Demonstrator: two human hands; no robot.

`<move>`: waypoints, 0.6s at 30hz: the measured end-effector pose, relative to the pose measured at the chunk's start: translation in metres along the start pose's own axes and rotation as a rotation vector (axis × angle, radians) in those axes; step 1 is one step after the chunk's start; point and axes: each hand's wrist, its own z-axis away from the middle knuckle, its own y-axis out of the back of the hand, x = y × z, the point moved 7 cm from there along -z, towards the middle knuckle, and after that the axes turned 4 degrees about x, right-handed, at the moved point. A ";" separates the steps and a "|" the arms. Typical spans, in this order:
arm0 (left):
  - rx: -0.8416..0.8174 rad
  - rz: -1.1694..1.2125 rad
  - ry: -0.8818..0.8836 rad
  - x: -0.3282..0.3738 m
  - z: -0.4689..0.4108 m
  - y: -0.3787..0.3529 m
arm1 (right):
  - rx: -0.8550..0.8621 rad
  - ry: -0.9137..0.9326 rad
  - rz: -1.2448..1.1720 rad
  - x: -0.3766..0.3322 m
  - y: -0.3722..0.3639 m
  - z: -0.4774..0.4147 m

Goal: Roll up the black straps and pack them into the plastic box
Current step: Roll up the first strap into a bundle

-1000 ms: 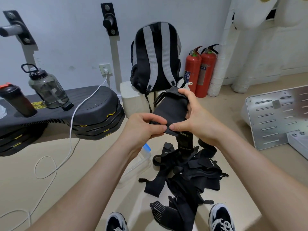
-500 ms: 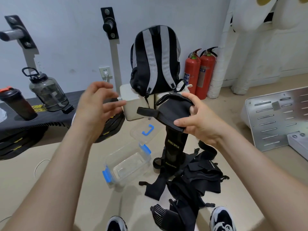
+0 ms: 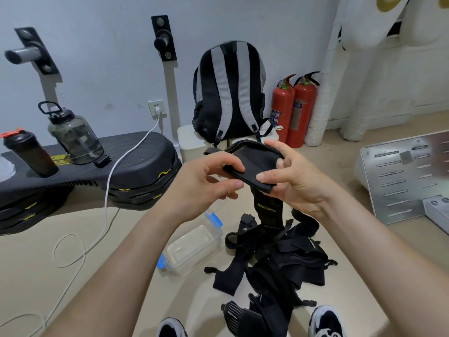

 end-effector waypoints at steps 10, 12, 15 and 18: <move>0.041 0.259 0.119 -0.011 0.000 -0.010 | -0.042 0.005 -0.018 -0.001 0.000 -0.001; 0.025 0.234 0.142 -0.014 -0.001 -0.010 | -0.037 0.011 -0.010 0.000 0.000 -0.001; -0.055 0.215 0.204 -0.021 0.001 -0.012 | -0.024 0.015 0.016 0.001 0.000 0.000; -0.033 0.259 0.289 -0.030 0.002 -0.011 | -0.041 0.006 0.015 0.000 -0.002 0.002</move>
